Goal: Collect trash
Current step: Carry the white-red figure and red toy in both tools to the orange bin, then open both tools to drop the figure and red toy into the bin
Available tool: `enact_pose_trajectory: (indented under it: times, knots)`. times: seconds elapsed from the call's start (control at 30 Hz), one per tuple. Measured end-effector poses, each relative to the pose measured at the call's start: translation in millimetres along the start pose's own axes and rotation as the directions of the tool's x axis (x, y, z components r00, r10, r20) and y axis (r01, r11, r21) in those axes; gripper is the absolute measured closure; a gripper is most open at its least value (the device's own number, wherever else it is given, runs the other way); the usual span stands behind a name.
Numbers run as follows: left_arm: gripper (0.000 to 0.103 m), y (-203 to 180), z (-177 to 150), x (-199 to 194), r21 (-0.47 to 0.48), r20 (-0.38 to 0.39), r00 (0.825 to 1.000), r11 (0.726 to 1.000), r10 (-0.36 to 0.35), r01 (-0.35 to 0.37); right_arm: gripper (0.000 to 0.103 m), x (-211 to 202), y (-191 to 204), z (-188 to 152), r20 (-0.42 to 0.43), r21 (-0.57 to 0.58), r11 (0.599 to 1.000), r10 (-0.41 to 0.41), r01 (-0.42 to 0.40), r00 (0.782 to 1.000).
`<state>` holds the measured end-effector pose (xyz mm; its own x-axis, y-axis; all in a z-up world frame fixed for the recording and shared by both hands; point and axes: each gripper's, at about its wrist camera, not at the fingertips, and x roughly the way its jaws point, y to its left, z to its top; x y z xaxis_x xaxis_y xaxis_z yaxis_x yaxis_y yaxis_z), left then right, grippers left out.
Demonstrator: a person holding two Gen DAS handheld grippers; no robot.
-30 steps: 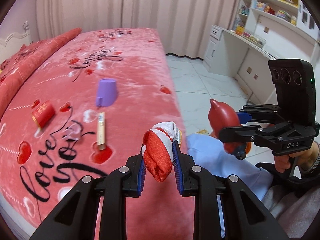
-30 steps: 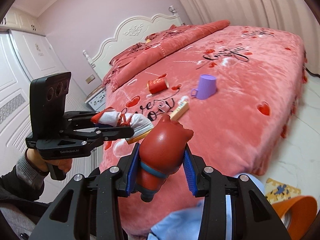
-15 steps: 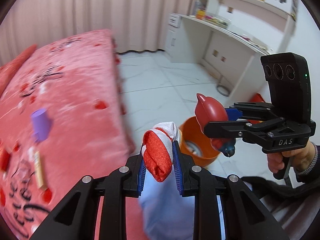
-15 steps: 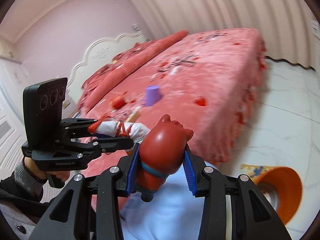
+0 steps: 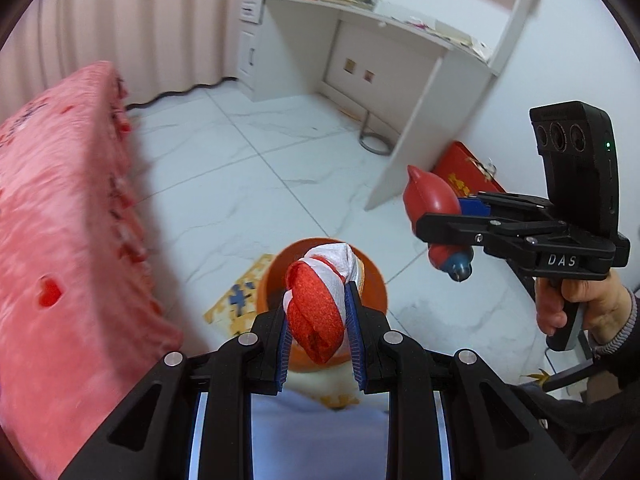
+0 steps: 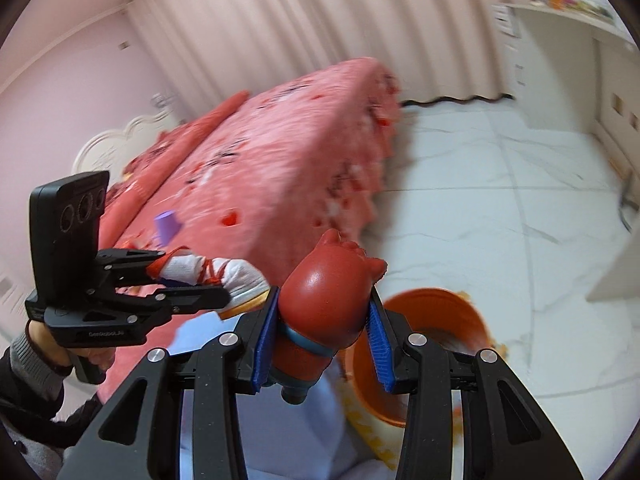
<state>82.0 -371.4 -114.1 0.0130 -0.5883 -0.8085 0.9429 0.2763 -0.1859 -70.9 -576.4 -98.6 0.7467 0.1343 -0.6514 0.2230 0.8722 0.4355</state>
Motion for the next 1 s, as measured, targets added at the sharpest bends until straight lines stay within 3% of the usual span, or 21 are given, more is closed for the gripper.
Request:
enact_pose_trajectory:
  times: [0.27, 0.37, 0.4, 0.43, 0.77, 0.87, 0.93, 1.0]
  knots:
    - [0.075, -6.4, 14.7, 63.8, 0.026, -0.088, 0.995, 0.998, -0.046, 0.048, 0.062, 8.7, -55.0, -12.3, -0.028, 0.083, 0.995, -0.047, 0.05, 0.998]
    - [0.065, -8.2, 15.5, 78.5, 0.046, -0.111, 0.993, 0.998, -0.032, 0.037, 0.062, 14.8, -64.0, -14.5, -0.038, 0.098, 0.994, -0.054, 0.057, 0.998]
    - [0.052, -8.2, 16.0, 83.8, 0.05, -0.122, 0.992, 0.998, -0.019, 0.025, 0.062, 17.7, -66.5, -14.8, -0.042, 0.102, 0.993, -0.055, 0.059, 0.998]
    - [0.047, -8.2, 16.7, 87.4, 0.049, -0.131, 0.991, 0.999, -0.019, 0.025, 0.062, 19.3, -69.4, -16.2, -0.045, 0.107, 0.992, -0.057, 0.061, 0.997]
    - [0.047, -7.9, 18.2, 77.3, 0.022, -0.136, 0.991, 1.0, -0.018, 0.021, 0.061, 33.2, -66.7, -16.5, -0.064, 0.114, 0.992, -0.053, 0.06, 0.997]
    - [0.044, -6.4, 20.6, 73.5, 0.004, -0.124, 0.992, 1.0, -0.012, 0.012, 0.056, 41.4, -68.1, -16.6, -0.082, 0.118, 0.991, -0.061, 0.071, 0.995]
    - [0.038, -4.5, 20.7, 70.8, -0.008, -0.106, 0.994, 1.0, -0.001, 0.0, 0.045, 46.5, -68.7, -16.8, -0.084, 0.122, 0.989, -0.072, 0.082, 0.994]
    - [0.038, -1.0, 19.6, 70.3, -0.02, -0.102, 0.995, 1.0, -0.005, 0.003, 0.043, 50.0, -68.8, -16.2, -0.088, 0.12, 0.988, -0.086, 0.096, 0.992]
